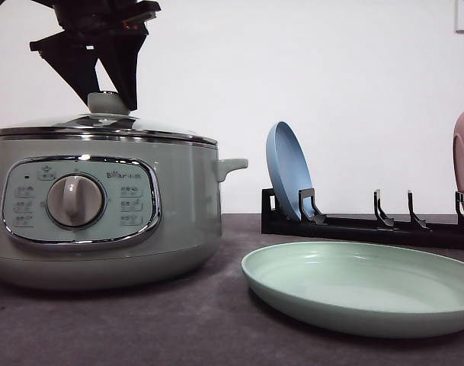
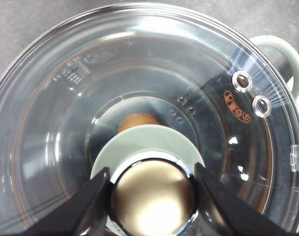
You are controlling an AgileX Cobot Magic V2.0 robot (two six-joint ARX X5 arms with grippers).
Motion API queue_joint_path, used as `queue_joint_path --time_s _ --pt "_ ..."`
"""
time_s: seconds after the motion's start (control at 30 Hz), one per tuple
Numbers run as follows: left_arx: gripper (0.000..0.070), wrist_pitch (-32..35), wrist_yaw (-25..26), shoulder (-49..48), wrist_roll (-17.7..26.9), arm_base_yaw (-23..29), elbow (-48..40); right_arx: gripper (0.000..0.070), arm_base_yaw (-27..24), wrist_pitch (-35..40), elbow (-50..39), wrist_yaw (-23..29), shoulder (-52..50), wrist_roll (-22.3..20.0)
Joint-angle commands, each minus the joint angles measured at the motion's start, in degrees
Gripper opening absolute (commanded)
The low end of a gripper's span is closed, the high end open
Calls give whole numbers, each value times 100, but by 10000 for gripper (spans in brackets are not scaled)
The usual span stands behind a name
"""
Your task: Transfer potato from steamer to green plate
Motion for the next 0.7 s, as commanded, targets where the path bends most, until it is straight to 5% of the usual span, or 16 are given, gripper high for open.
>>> queue_joint_path --time_s 0.0,0.67 --pt "2 -144 24 83 -63 -24 122 385 46 28 111 20 57 -24" --pt "2 103 -213 -1026 -87 403 125 385 46 46 111 20 57 26"
